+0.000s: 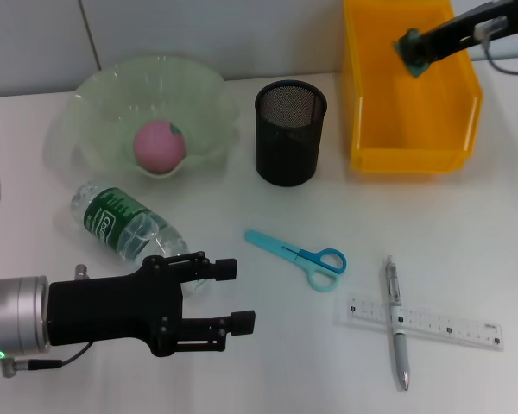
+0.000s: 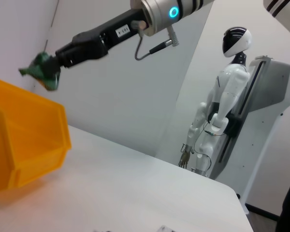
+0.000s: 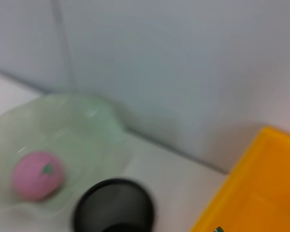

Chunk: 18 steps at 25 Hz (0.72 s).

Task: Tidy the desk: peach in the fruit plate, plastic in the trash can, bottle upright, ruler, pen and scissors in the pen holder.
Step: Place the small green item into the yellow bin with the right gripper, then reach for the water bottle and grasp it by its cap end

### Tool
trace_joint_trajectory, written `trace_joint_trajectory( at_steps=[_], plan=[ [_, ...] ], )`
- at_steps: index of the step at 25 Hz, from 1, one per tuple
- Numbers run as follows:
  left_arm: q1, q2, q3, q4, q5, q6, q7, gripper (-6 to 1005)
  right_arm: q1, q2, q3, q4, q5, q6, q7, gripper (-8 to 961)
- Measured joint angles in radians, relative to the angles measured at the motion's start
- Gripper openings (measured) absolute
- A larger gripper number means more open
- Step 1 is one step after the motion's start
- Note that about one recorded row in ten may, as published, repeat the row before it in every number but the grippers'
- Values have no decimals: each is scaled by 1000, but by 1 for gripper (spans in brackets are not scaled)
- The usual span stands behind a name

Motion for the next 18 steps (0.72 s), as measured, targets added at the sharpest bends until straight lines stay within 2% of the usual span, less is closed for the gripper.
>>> trace_joint_trajectory(
  at_steps=[8,14,18],
  plan=[
    [-1,-1,-12,1,0,2,-1,799,24,-36,28,210,1,175,-10,123],
    [-3,-1,-12,3,0,0,-1,799,51,-40,23,302,1,255,-27,137],
    [-4,-1,-12,1,0,1,-2,799,59,-40,23,315,0,268,-27,283]
  ],
)
